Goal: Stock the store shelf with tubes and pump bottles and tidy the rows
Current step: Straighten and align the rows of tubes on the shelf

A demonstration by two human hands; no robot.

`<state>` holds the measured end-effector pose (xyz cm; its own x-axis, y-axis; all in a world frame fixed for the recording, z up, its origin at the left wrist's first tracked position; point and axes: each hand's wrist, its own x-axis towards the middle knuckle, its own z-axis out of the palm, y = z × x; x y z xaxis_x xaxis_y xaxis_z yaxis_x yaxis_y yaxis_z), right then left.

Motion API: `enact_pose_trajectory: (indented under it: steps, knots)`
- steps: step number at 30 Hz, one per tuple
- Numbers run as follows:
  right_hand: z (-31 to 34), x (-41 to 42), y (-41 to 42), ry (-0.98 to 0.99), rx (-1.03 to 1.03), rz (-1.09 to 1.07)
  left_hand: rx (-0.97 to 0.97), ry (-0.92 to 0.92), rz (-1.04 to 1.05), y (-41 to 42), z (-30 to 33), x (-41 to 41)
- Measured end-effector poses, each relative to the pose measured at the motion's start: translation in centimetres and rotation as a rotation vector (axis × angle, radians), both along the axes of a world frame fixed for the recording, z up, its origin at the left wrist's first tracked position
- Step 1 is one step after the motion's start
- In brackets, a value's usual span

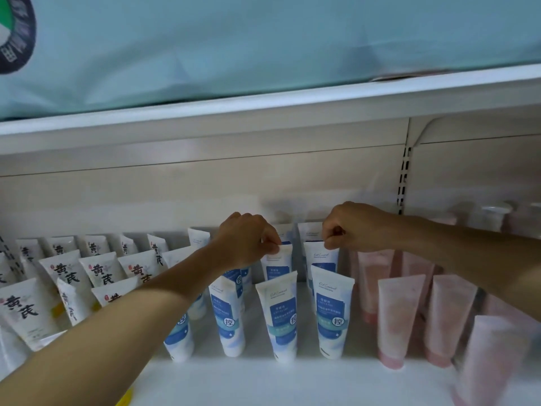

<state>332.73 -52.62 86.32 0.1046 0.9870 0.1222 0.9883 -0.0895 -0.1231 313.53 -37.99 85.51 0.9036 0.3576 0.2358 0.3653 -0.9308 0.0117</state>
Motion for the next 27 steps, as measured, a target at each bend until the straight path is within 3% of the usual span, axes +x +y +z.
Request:
enact_pose_trajectory:
  steps: [27]
  knots:
    - [0.07,-0.62,-0.33,0.048,-0.02,-0.045,-0.192,-0.033,-0.05,0.1,-0.2,-0.01]
